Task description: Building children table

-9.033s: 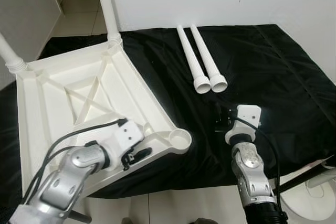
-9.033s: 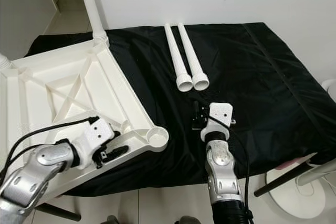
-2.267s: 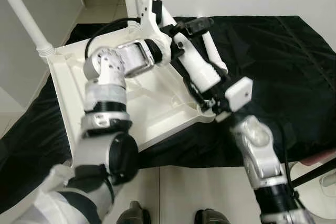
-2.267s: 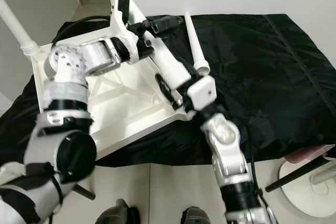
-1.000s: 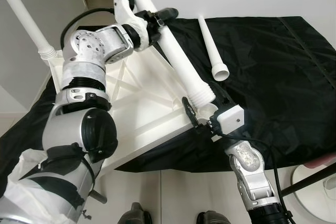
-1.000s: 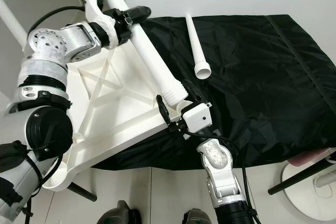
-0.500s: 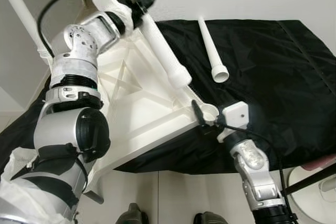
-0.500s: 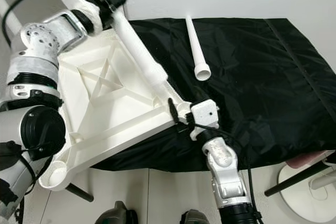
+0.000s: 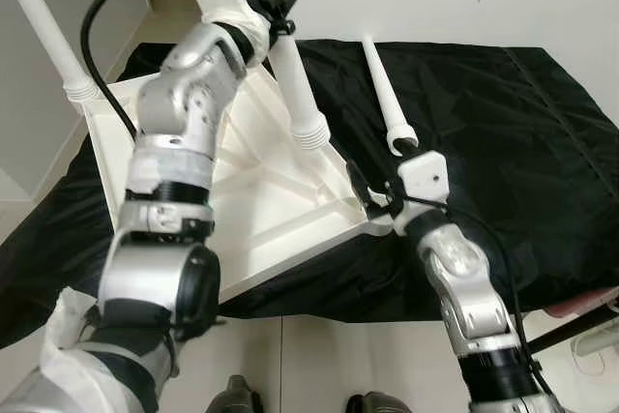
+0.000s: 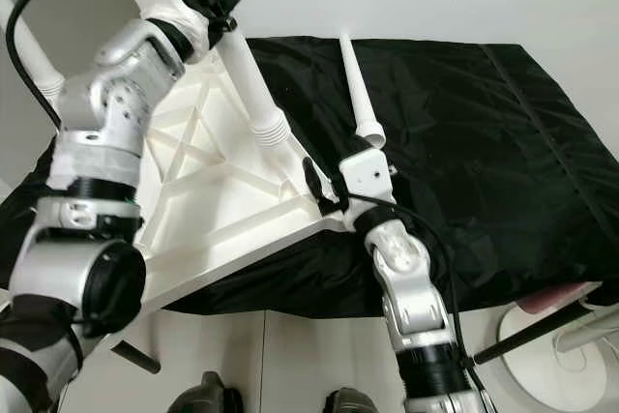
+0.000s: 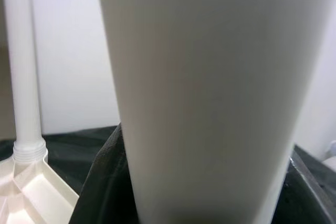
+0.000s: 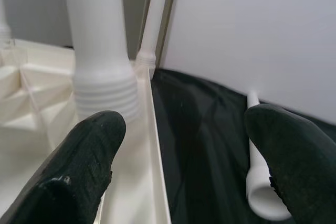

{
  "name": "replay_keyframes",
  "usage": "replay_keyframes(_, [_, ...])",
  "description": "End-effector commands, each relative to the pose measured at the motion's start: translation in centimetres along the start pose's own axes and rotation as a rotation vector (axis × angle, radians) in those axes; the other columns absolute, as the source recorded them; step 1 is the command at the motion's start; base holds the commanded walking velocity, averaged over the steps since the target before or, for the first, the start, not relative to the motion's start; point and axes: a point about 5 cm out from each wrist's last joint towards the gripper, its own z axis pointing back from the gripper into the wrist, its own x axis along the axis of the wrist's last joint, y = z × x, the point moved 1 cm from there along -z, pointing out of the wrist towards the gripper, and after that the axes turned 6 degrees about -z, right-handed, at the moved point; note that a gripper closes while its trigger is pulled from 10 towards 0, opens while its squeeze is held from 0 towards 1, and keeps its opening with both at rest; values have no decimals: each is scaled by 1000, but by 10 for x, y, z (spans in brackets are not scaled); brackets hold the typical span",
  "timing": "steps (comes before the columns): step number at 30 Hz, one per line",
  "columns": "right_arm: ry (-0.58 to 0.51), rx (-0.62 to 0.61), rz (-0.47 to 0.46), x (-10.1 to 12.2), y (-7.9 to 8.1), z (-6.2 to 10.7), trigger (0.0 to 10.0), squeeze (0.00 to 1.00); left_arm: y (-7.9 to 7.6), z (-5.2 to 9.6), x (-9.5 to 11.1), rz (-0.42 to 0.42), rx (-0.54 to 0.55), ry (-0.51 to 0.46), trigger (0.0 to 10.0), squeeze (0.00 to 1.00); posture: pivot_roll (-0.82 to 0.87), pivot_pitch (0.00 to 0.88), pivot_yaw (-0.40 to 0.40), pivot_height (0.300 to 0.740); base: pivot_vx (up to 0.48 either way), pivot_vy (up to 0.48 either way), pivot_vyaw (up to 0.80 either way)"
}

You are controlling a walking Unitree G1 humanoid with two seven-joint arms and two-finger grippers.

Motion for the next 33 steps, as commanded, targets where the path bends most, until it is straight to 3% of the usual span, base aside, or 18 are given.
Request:
replay_keyframes(1, [20,5,5,-2,3,-1,10000,0,-5,0,4,-43,-6,-26,10000,0,-58,0,15,740,0,0,0])
replay_keyframes(13, [67,57,-11,-1,16,-21,10000,0,-51,2,8,-103,-45,-82,10000,0,-44,0,6,740,0,0,0])
replay_keyframes(16, [70,56,-12,-1,16,-24,10000,0,-57,3,8,-106,-57,-88,10000,0,-40,0,2,740,0,0,0])
replay_keyframes(19, [71,45,-2,0,14,-35,10000,0,-73,4,8,-90,-90,-96,10000,0,-35,0,-1,740,0,0,0])
replay_keyframes(33, [45,-4,-7,13,7,-61,10000,0,-89,5,11,-87,-112,-105,10000,0,-23,0,-1,740,0,0,0])
